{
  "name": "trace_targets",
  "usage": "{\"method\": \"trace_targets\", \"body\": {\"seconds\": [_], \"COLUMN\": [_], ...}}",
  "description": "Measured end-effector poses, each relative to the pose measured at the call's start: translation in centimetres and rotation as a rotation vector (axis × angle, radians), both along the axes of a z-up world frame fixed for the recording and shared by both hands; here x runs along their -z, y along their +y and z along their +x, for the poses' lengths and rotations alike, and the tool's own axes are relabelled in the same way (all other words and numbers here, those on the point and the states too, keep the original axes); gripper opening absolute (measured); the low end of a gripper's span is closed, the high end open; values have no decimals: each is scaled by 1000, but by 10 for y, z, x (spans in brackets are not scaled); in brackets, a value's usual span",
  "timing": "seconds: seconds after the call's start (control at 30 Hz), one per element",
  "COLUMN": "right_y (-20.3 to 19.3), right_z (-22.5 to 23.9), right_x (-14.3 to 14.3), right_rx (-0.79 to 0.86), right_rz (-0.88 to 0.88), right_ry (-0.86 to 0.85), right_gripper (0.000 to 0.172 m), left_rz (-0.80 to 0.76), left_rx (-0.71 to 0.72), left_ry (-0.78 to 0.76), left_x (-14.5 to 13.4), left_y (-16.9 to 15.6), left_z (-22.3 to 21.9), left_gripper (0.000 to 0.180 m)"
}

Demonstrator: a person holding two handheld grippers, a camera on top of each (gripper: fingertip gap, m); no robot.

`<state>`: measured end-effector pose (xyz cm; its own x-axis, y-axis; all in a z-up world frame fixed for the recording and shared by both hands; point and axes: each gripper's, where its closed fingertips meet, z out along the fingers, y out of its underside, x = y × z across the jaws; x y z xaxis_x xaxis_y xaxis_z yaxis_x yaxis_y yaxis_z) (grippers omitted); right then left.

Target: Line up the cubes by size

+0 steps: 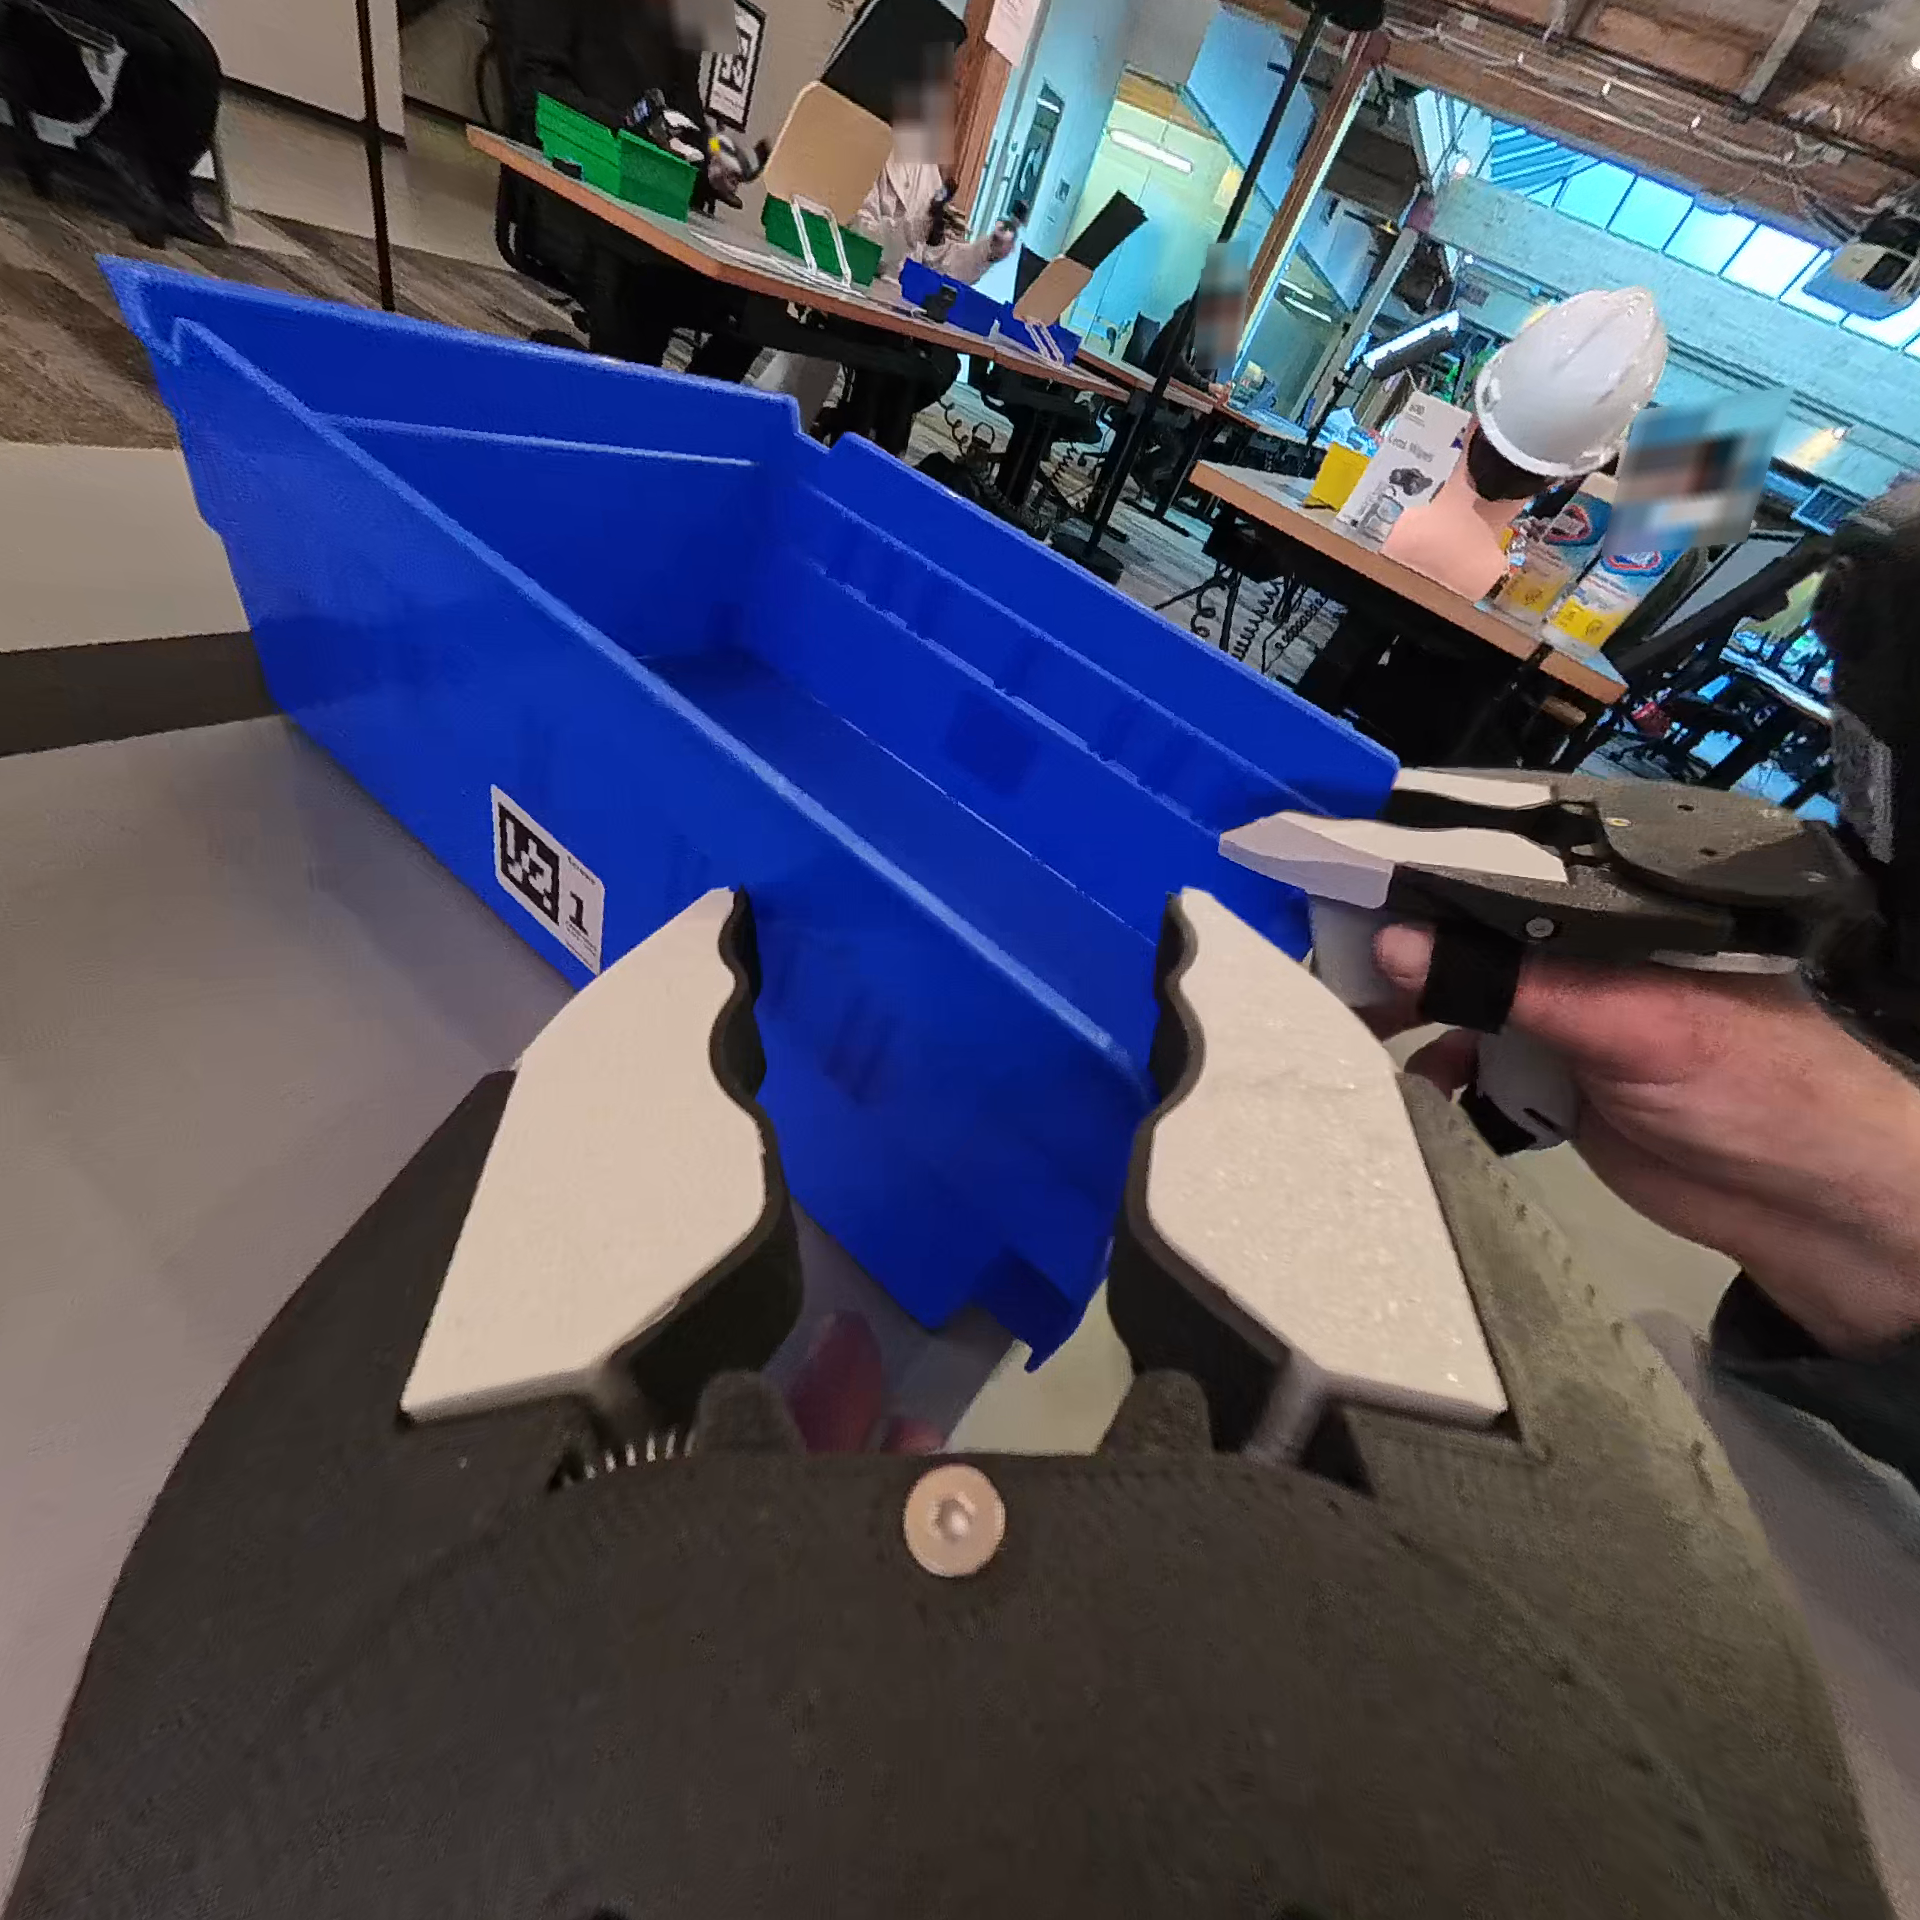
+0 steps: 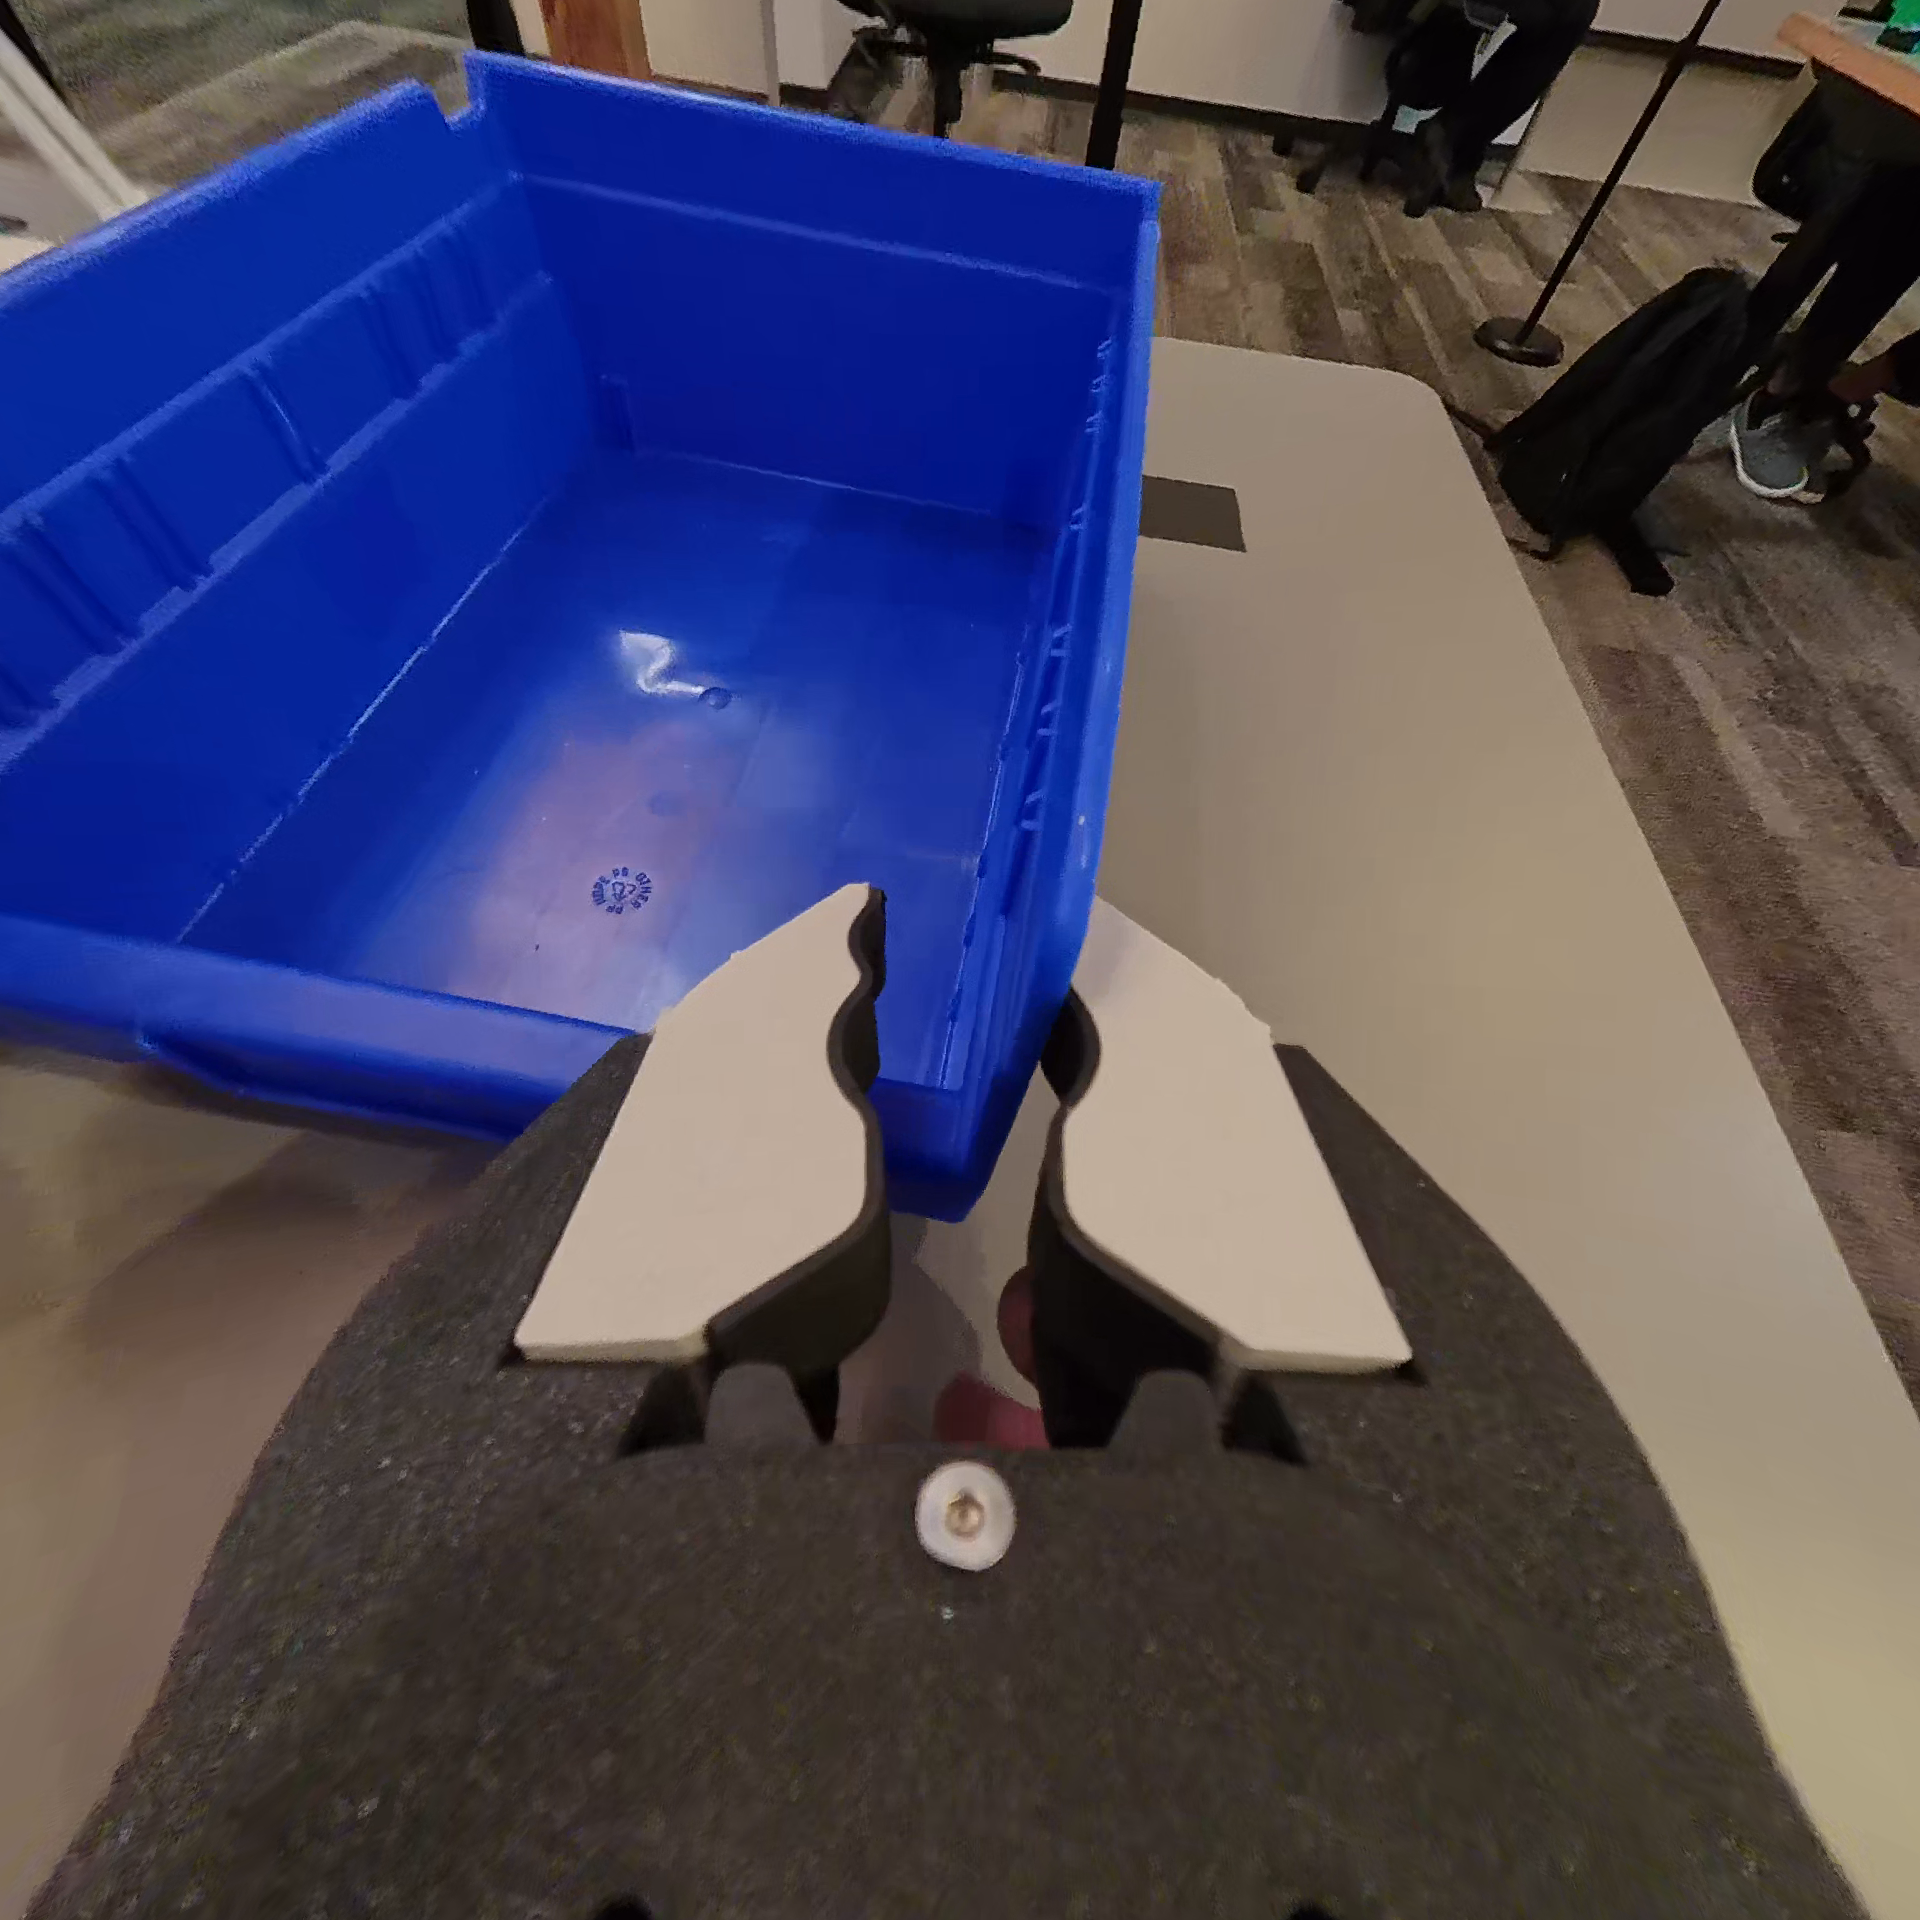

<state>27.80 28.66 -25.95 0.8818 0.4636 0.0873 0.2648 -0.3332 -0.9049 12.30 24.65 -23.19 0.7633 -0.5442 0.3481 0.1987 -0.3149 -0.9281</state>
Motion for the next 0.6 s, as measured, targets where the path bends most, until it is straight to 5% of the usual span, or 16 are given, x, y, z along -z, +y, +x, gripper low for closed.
{"method": "trace_targets", "body": {"seconds": [0.6], "right_y": [59], "right_z": [3], "right_x": [4], "right_rx": [-13], "right_rz": [-43], "right_ry": [104], "right_gripper": [26], "left_rz": [-17], "left_rx": [-76], "left_ry": [-95], "left_x": [-2], "left_y": [53], "left_z": [5], "left_gripper": [72]}}
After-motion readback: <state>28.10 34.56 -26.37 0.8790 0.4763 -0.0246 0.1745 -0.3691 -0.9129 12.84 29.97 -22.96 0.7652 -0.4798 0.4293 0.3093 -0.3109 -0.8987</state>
